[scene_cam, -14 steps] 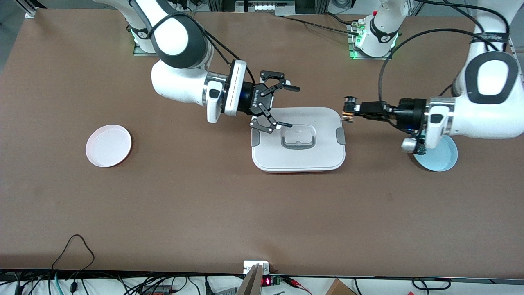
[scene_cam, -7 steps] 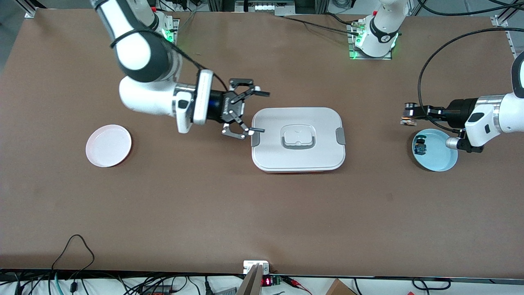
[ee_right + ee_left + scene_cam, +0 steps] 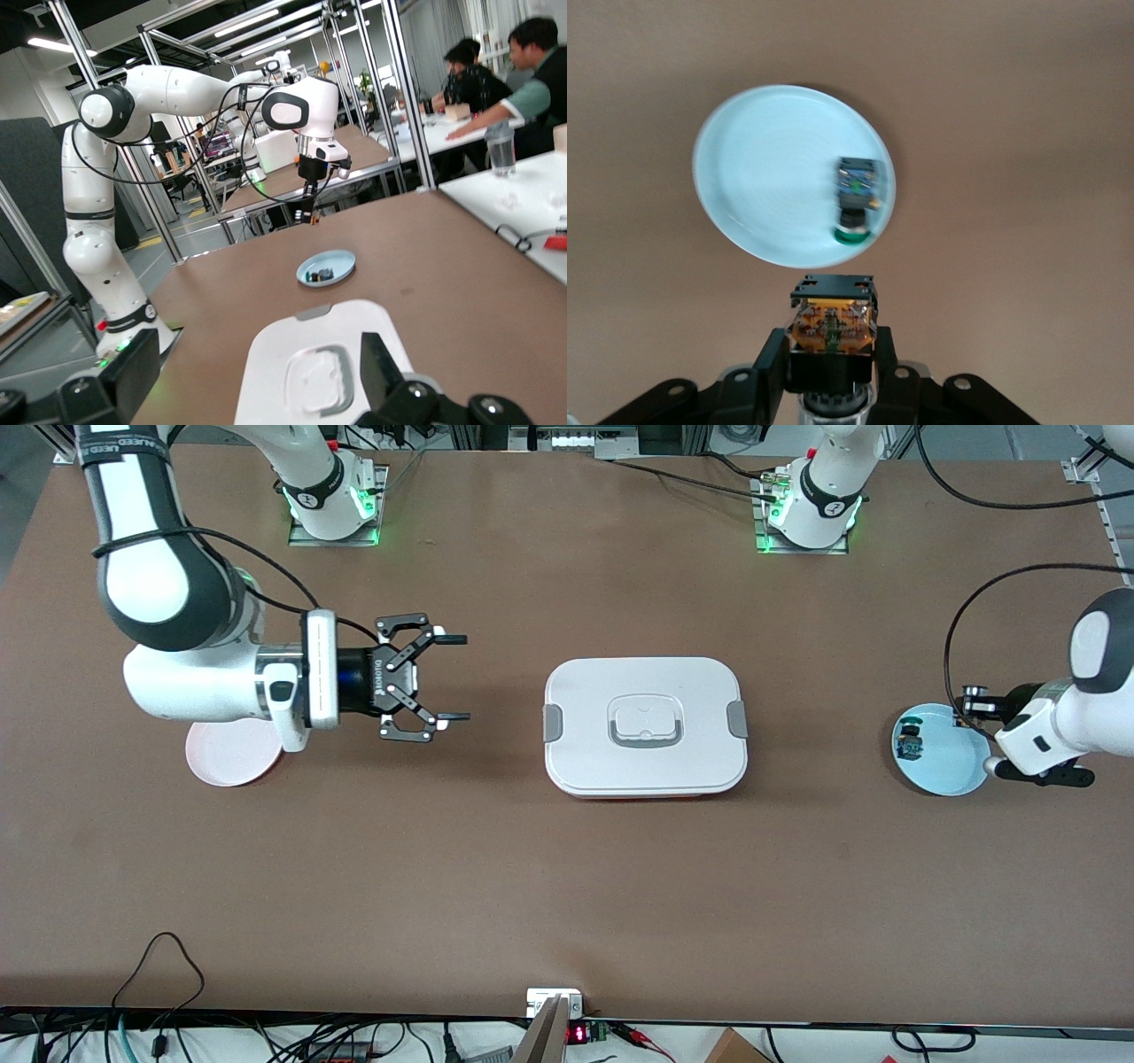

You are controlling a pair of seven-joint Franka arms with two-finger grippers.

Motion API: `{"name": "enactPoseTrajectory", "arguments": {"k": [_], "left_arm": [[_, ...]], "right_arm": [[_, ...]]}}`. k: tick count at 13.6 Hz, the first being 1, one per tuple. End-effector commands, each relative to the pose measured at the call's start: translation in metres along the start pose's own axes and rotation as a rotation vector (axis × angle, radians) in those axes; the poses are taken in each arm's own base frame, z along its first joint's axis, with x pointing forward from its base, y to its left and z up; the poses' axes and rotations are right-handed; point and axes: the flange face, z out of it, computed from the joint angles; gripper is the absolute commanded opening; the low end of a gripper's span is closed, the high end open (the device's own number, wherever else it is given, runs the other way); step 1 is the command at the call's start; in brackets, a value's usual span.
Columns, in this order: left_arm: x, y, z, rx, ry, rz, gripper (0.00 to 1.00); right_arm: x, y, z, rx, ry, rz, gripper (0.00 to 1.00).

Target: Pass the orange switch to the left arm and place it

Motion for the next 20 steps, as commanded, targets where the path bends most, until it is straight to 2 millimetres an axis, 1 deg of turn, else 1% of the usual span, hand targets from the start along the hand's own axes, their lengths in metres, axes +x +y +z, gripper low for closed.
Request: {"name": "enactPoseTrajectory", "arguments": {"k": [1, 2, 3, 5, 7, 9, 11, 12, 13, 14, 15, 16, 18, 20], "left_arm": [[0.013, -0.015, 0.050, 0.082, -0.004, 0.032, 0.00], [0.017, -0.025, 0.068, 0.073, -0.005, 0.014, 0.00], [0.018, -0.035, 0.083, 0.098, 0.004, 0.018, 0.00], [0.019, -0.040, 0.106, 0.128, 0.024, 0.035, 0.00], [0.022, -0.036, 0.120, 0.124, 0.010, 0.051, 0.00], [0.030, -0.036, 0.127, 0.140, 0.034, 0.070, 0.00], [0.036, -0.040, 0.124, 0.161, 0.065, 0.078, 0.00], [0.038, -0.044, 0.124, 0.194, 0.089, 0.094, 0.00], [0.043, -0.046, 0.131, 0.196, 0.115, 0.101, 0.00], [0.044, -0.054, 0.139, 0.190, 0.128, 0.094, 0.00], [0.044, -0.056, 0.144, 0.186, 0.125, 0.094, 0.01], [0.044, -0.056, 0.144, 0.184, 0.125, 0.091, 0.02], [0.044, -0.055, 0.145, 0.183, 0.123, 0.086, 0.05], [0.045, -0.054, 0.153, 0.171, 0.110, 0.065, 0.09]], "right_arm": [[0.003, -0.012, -0.004, 0.038, -0.050, 0.164, 1.00], [0.001, -0.011, -0.007, 0.033, -0.069, 0.213, 1.00], [-0.002, -0.011, -0.011, 0.035, -0.098, 0.252, 1.00], [-0.008, -0.013, -0.019, 0.048, -0.156, 0.352, 1.00], [-0.003, -0.014, -0.046, 0.022, -0.260, 0.464, 1.00], [-0.009, -0.016, -0.074, 0.024, -0.300, 0.557, 1.00], [-0.014, -0.016, -0.096, -0.011, -0.353, 0.648, 1.00], [-0.011, -0.014, -0.104, -0.057, -0.403, 0.675, 1.00], [-0.003, -0.014, -0.111, -0.108, -0.468, 0.689, 1.00], [0.006, -0.013, -0.118, -0.191, -0.554, 0.712, 1.00], [0.011, -0.011, -0.123, -0.290, -0.616, 0.758, 1.00], [0.016, -0.008, -0.130, -0.378, -0.646, 0.798, 1.00], [0.021, -0.005, -0.143, -0.540, -0.734, 0.855, 1.00], [0.018, -0.002, -0.149, -0.650, -0.777, 0.942, 1.00]]}}
